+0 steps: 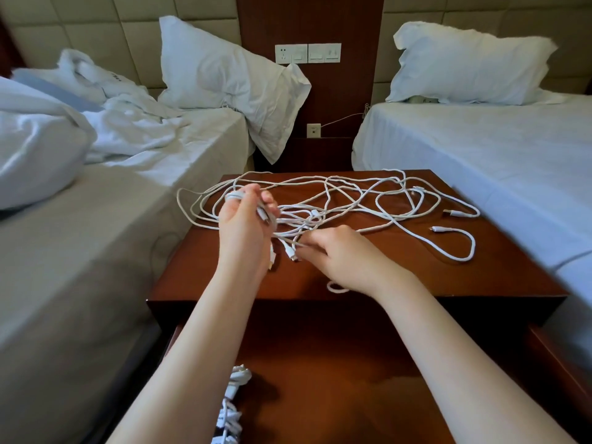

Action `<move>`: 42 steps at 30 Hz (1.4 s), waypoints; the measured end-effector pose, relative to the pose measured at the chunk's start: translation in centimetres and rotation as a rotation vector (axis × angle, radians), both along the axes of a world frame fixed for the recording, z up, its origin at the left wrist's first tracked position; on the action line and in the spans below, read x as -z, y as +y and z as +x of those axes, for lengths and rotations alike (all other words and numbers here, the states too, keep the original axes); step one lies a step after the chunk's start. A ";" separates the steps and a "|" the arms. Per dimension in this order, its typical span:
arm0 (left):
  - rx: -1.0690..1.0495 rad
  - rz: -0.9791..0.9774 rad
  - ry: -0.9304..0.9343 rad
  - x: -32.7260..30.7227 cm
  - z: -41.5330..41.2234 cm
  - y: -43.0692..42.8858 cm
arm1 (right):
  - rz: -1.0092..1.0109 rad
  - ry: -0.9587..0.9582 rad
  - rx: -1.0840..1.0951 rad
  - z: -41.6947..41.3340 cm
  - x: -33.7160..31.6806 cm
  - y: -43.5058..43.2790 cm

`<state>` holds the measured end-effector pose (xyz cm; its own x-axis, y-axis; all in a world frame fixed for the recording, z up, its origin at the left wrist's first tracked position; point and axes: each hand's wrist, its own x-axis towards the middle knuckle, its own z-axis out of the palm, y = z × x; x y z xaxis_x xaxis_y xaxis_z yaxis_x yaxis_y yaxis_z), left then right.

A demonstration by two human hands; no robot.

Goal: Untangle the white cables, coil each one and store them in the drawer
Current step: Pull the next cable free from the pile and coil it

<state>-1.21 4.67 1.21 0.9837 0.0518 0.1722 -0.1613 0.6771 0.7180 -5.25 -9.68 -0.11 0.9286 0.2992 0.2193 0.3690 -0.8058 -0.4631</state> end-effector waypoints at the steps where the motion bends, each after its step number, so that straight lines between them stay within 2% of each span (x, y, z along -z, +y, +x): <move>1: -0.067 0.058 -0.024 0.1 0.1 0.3 | -0.004 0.010 0.022 -0.2 -0.5 -0.3; 3: -0.223 0.274 -0.076 0.5 0.2 0.9 | 0.042 0.007 0.044 -0.5 -1.2 -1.0; 5: -0.402 0.587 -0.136 1.0 0.1 1.1 | 0.096 -0.019 0.043 -0.7 -1.8 -1.5; 7: -0.470 0.852 -0.176 1.4 0.1 1.1 | 0.137 -0.084 0.063 -0.6 -2.0 -1.8; 11: -0.186 1.072 -0.108 1.1 -0.5 0.3 | 0.208 -0.335 0.076 -0.3 -1.8 -2.3; 14: 0.037 1.138 -0.109 0.7 -1.3 -0.3 | 0.248 -0.496 0.046 0.0 -1.5 -2.6; 16: 0.195 1.119 -0.137 0.5 -1.8 -0.6 | 0.257 -0.570 0.045 0.1 -1.5 -2.7; 18: 0.425 0.944 -0.124 0.3 -2.0 -0.9 | 0.264 -0.605 0.048 0.2 -1.5 -2.8; 20: 0.636 0.808 -0.090 0.1 -2.3 -0.9 | 0.274 -0.593 0.049 0.3 -1.3 -3.1; 23: 0.829 0.724 -0.126 -0.1 -2.6 -0.5 | 0.292 -0.536 0.037 0.3 -1.1 -3.1; 26: 0.901 0.694 -0.160 -0.1 -2.5 0.2 | 0.321 -0.469 0.022 0.4 -1.2 -3.0; 31: 0.979 0.650 -0.106 0.3 -2.3 0.8 | 0.282 -0.244 -0.051 0.4 -1.3 -2.6; 37: 1.060 0.614 -0.112 0.3 -2.1 1.1 | 0.393 0.016 -0.170 -0.1 -1.6 -3.1; 42: 1.005 0.639 -0.132 0.3 -2.0 1.1 | 0.388 0.051 -0.170 0.1 -1.4 -3.5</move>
